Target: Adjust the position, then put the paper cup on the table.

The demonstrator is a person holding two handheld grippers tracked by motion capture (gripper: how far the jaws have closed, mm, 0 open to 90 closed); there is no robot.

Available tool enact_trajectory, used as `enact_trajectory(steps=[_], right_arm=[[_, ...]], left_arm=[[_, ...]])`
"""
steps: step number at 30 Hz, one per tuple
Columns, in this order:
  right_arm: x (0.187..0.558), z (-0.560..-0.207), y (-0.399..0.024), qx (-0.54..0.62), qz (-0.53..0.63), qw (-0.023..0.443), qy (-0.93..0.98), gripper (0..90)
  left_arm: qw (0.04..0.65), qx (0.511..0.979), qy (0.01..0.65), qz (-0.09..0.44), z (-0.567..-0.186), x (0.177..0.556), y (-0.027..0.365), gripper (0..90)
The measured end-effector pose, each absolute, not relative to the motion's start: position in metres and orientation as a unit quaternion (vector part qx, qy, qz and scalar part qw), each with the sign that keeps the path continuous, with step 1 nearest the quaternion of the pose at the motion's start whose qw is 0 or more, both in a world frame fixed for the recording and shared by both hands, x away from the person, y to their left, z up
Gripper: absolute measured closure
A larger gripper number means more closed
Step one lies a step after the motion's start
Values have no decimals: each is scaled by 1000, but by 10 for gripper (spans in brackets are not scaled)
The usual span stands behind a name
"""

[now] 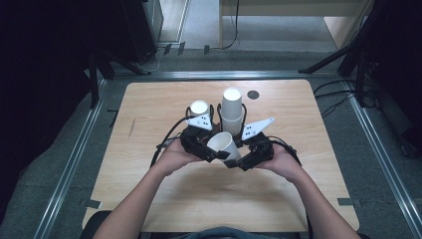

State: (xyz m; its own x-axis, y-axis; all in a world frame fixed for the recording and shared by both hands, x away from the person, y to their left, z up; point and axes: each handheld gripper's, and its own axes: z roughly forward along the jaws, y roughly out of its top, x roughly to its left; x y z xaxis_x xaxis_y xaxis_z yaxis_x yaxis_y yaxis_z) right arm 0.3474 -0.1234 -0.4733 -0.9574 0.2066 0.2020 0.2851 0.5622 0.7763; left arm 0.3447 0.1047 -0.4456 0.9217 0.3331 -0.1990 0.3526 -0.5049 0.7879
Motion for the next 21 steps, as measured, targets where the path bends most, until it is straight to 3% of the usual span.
enact_trajectory(steps=[21], right_arm=[[342, -470, -134, -157, -413, 12, -897, 221]], left_arm=[[416, 886, 203, -4, -437, 348, 114, 231]])
